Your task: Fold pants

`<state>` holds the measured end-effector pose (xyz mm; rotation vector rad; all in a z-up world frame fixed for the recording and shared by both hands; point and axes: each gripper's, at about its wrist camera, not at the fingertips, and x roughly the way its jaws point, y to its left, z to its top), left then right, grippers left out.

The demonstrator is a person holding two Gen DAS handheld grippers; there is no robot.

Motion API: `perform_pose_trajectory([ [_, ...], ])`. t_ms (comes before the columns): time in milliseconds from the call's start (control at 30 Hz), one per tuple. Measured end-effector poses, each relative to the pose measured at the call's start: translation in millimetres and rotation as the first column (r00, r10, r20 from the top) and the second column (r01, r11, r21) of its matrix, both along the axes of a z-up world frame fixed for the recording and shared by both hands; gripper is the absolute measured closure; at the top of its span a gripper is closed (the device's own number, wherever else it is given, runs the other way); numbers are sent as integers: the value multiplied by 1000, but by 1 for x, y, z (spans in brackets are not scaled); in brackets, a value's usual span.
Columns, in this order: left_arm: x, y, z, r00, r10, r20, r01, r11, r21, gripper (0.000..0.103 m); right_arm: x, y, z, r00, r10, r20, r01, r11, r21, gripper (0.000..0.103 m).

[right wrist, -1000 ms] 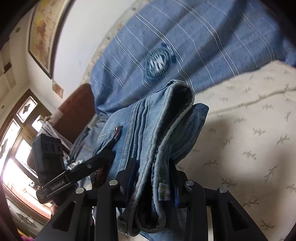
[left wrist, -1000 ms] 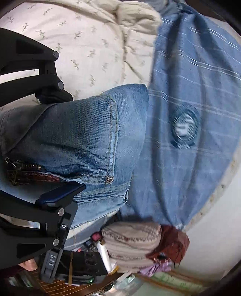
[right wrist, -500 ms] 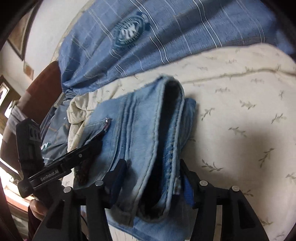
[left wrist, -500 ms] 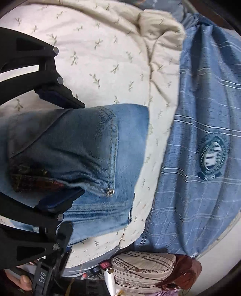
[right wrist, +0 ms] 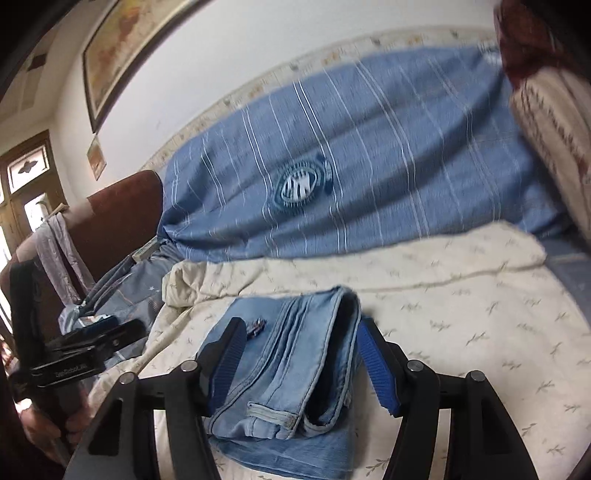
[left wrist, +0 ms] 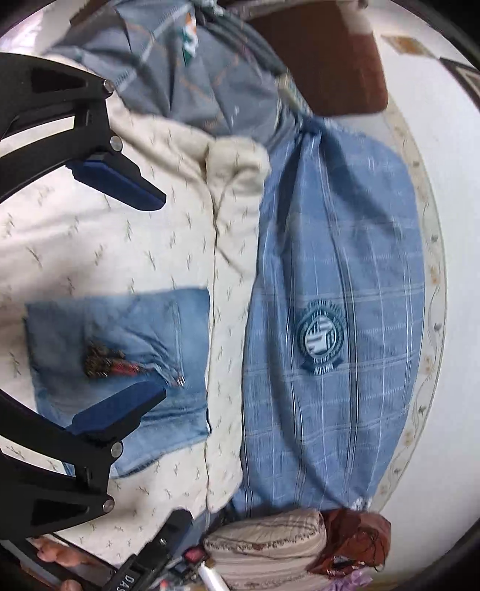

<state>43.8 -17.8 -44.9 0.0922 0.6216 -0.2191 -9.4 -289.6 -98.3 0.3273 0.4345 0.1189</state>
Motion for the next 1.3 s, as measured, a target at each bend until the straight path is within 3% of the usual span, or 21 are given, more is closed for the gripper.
perform_pose_trajectory([
  [167,-23,6,14,997,59,57,-65,993,100,5,-21,15,11,998,-32,46,36,996,-81,38],
  [633,-74,7,40,984,55,168,-82,983,163,2,-75,45,11,992,-25,126,32,998,-55,35],
  [1300,-61,12,30,980,99,175,-118,988,102,2,-61,55,-5,997,9,71,2,989,-145,35],
])
